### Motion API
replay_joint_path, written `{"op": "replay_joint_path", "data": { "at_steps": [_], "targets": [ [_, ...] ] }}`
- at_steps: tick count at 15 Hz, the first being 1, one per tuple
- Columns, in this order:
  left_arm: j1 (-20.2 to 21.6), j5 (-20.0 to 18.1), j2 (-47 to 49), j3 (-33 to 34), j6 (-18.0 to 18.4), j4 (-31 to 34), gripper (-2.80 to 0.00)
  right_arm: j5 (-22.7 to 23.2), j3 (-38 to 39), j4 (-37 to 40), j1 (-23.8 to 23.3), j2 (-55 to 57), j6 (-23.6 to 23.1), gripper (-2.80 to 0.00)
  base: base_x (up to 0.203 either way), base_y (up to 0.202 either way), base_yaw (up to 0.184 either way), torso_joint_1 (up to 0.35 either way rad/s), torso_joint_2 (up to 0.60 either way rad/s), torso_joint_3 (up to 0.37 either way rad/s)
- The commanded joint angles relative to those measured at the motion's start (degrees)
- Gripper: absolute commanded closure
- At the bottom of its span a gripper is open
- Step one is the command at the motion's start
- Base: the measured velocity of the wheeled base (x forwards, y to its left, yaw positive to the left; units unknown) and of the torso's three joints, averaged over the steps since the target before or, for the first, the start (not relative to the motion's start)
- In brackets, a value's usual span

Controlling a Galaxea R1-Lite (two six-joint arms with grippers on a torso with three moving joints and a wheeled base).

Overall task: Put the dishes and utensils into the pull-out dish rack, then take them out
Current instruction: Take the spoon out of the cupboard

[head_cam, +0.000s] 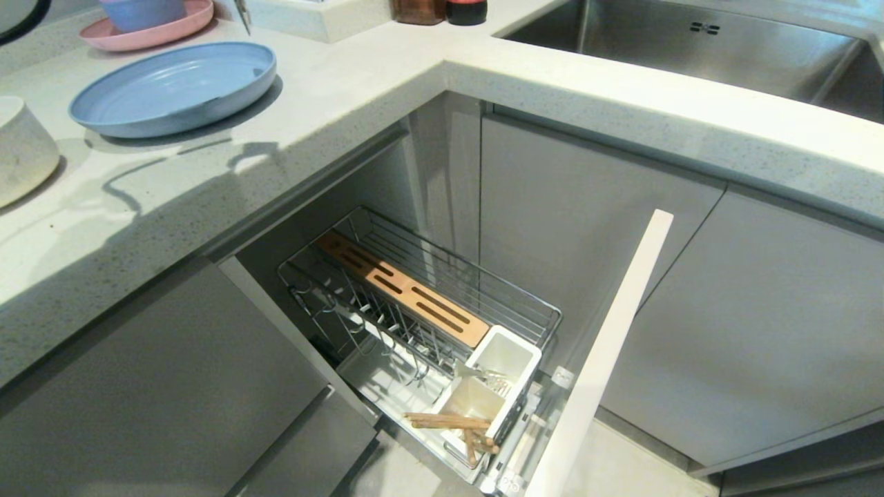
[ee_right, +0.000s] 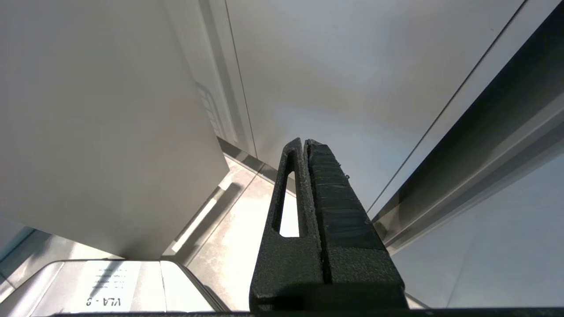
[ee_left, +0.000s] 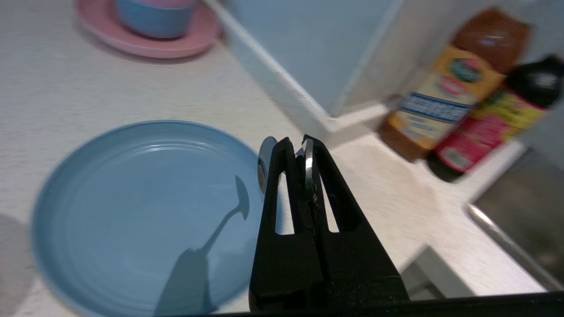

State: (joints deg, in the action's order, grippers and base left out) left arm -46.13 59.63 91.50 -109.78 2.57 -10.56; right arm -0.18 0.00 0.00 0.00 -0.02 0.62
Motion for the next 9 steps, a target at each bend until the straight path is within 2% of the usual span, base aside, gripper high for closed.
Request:
{"op": "replay_joint_path", "data": {
  "at_steps": [1,5,9],
  "targets": [
    [2.4,1.6,1.4,0.0,0.1,0.0,0.0,0.0,0.1,0.0,0.0,0.0,0.0,0.0,0.0,0.0,0.0,0.0,0.0,0.0],
    [2.7,7.8,3.0,0.0,-0.3,-0.6,0.0,0.0,0.1,0.0,0.0,0.0,0.0,0.0,0.0,0.0,0.0,0.0,0.0,0.0],
    [4.9,7.9,4.3,0.0,-0.4,-2.1,0.0,0.0,0.1,0.0,0.0,0.0,0.0,0.0,0.0,0.0,0.0,0.0,0.0,0.0]
  ]
}}
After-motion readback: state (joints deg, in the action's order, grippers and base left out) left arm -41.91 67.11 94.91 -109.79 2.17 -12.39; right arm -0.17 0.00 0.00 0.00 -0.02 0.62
